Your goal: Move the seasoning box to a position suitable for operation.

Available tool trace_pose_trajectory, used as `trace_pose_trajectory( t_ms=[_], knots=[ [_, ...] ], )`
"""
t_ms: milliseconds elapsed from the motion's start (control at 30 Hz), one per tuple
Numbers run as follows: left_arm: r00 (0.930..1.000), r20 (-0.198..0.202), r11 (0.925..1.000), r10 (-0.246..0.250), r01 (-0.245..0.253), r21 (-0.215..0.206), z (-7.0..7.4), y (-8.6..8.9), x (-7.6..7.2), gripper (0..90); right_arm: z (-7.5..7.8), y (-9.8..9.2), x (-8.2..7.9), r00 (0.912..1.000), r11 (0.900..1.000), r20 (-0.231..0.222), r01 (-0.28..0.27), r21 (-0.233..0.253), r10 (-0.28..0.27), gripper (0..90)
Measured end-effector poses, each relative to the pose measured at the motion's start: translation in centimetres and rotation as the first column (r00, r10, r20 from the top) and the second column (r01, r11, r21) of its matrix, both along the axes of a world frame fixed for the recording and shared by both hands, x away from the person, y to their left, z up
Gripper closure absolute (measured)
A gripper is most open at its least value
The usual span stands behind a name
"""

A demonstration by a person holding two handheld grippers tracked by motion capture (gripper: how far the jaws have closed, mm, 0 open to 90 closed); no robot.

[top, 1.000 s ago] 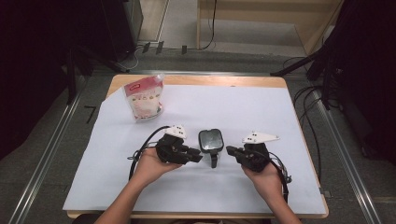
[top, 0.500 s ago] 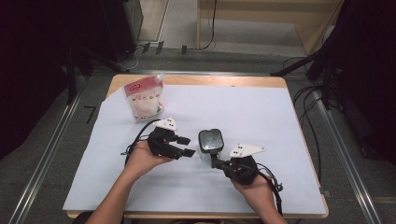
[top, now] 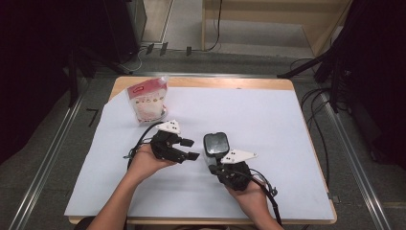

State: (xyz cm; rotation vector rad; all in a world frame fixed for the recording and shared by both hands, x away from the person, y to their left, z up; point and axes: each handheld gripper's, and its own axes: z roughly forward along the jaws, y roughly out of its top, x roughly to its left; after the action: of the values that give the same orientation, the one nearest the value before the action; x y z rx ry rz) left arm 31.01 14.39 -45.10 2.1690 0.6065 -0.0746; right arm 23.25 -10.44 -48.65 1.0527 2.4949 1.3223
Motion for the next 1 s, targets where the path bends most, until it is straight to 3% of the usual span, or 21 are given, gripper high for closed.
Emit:
trace_pose_trajectory(
  t_ms=[333,533,800,900,1000],
  knots=[
    [0.9999,0.005,0.9999,0.01,-0.01,0.004,0.0,0.0,0.0,40.3,0.0,-1.3,0.6,0.9998,1.0,-0.015,0.016,-0.006,-0.016,90.0],
    [0.9997,-0.018,0.9998,0.015,-0.015,0.015,-0.1,-0.1,0.1,41.6,0.2,-2.6,0.9,0.9985,0.999,-0.036,0.042,-0.008,-0.043,90.0],
    [0.9994,0.032,0.9999,0.014,-0.014,-0.009,0.2,-0.1,-0.1,40.2,0.4,-4.3,1.7,0.9975,0.998,-0.04,0.059,-0.012,-0.059,90.0],
    [0.9995,0.029,0.9999,0.013,-0.012,-0.007,0.2,-0.2,-0.1,39.4,0.5,-5.0,2.0,0.9971,0.998,-0.048,0.058,-0.018,-0.059,90.0],
    [1.0,-0.006,0.9999,0.003,-0.003,-0.015,0.0,-0.5,0.0,39.5,0.6,-5.7,2.3,0.9962,0.997,-0.05,0.07,-0.027,-0.071,90.0]
  ],
)
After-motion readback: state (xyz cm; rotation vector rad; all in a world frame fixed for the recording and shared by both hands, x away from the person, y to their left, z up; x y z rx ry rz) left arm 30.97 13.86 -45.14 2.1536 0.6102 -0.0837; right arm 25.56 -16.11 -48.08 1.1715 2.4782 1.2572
